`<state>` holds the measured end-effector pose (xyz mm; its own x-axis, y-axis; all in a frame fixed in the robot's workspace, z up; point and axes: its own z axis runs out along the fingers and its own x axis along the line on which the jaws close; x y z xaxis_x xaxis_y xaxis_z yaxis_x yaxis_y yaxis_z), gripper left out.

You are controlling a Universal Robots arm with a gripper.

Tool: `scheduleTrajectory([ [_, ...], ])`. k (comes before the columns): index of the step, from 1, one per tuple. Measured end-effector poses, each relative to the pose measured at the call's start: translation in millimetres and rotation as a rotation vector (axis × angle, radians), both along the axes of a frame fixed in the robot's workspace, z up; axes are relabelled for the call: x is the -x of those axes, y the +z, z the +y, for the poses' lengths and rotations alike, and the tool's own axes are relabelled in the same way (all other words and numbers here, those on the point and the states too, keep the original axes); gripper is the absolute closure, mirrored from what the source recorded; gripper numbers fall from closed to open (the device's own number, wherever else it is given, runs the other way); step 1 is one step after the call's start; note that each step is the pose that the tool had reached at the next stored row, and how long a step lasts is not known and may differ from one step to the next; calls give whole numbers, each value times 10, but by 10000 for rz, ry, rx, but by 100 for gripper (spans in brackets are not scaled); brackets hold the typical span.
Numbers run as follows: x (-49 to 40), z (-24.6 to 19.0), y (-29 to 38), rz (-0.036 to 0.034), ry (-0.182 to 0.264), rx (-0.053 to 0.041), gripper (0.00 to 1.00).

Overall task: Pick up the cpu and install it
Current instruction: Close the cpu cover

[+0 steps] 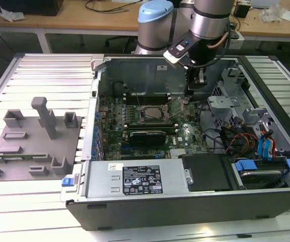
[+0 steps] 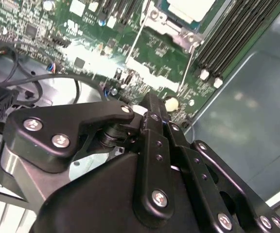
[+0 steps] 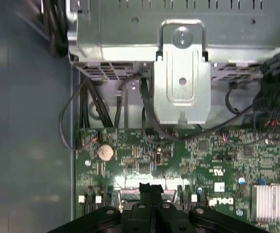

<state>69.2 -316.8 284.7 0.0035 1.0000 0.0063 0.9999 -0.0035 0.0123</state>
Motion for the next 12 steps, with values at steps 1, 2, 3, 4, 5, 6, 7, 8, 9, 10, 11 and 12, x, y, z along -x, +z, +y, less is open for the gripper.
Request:
scheduleTrajectory([
  [1,-24,0,0,0,1,1,89],
  [2,-43,0,0,0,1,1,89],
  [3,-62,0,-1,0,1,-2,89],
  [4,-66,0,0,0,0,1,89],
  [5,-67,0,0,0,0,1,89],
  [6,-67,-1,-1,0,0,2,89],
  [7,-73,0,-17,8,2,0,89],
  [8,-78,0,-38,11,0,0,89],
  [9,-79,0,-52,11,-1,0,89],
  [10,-81,0,-73,12,0,0,89],
  [11,-82,0,-87,12,1,0,89],
  [12,-84,0,-92,11,2,0,89],
])
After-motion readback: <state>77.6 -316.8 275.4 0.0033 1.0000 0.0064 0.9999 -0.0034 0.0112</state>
